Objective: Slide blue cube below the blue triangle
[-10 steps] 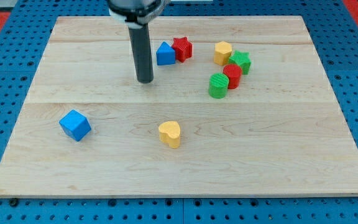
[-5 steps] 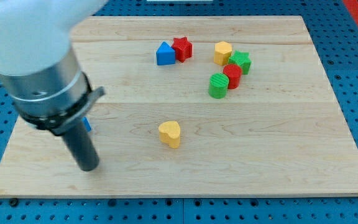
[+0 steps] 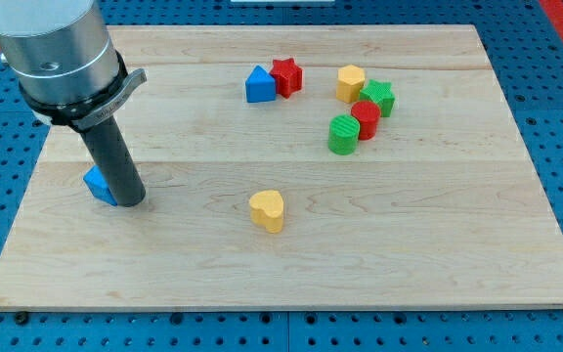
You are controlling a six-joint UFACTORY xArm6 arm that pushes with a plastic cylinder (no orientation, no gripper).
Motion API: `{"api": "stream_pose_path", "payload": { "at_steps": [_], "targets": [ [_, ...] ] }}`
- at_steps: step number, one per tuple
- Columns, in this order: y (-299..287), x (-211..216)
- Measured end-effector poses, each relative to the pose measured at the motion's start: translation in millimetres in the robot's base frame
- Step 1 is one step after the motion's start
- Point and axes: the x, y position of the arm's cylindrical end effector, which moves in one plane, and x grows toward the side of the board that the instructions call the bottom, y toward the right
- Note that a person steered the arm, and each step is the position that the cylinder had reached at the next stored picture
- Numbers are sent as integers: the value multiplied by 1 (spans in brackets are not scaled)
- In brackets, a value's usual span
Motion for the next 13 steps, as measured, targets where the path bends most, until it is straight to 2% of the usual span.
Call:
{"api": "stream_pose_path", "payload": {
  "at_steps": [1,3,4,5,8,9,10,11,12,13],
  "targets": [
    [0,1],
    [-13,62],
    [-61,57],
    [-62,23],
    [37,-80],
    [27,-72],
    [-12,-63],
    [-26,-81],
    [-11,-104],
    [20,-105]
  ]
}}
